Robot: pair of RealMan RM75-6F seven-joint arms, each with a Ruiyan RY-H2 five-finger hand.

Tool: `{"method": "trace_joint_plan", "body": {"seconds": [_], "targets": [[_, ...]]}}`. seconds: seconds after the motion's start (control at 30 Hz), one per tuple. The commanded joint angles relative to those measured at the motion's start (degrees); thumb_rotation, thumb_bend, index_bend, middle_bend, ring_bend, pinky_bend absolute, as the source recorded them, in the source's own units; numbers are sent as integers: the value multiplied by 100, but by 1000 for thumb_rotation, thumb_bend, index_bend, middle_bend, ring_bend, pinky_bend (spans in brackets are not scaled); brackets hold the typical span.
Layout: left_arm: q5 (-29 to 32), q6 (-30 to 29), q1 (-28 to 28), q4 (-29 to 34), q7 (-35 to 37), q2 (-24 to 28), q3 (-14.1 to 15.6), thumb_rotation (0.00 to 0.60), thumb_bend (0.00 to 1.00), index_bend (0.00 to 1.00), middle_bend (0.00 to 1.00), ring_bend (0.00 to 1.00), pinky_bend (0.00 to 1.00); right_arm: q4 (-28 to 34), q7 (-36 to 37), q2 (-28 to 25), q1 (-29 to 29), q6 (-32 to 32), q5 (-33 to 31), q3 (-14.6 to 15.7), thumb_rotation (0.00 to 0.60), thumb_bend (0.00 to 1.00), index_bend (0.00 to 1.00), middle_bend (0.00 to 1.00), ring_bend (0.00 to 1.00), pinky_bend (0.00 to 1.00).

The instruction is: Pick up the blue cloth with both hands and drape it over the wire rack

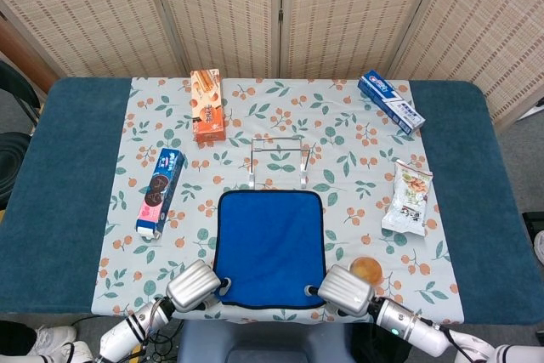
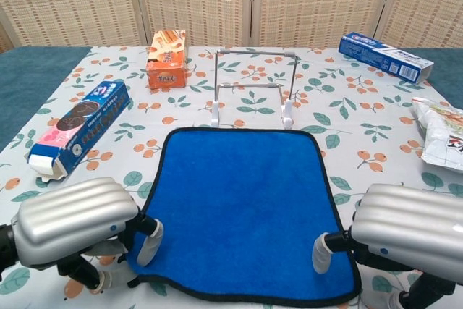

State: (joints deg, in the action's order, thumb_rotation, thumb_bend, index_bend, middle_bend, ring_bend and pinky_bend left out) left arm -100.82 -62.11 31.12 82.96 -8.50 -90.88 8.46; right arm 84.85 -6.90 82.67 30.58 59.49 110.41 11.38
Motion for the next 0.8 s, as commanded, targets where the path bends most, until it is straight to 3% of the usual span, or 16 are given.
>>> {"method": "trace_joint_plan", "body": {"seconds": [0.03,0.8], "targets": [[10,5,0,4,-4,4,4,600,374,567,1000,955,1000,-28,1,26,14,2,11,27,600,279,366,929,897,1000],[94,25,14,41,-44,12,10,600,373,565,1000,955,1000,-406,-30,434,152,52,-96,-3,600,291,381,929,897,1000]]}}
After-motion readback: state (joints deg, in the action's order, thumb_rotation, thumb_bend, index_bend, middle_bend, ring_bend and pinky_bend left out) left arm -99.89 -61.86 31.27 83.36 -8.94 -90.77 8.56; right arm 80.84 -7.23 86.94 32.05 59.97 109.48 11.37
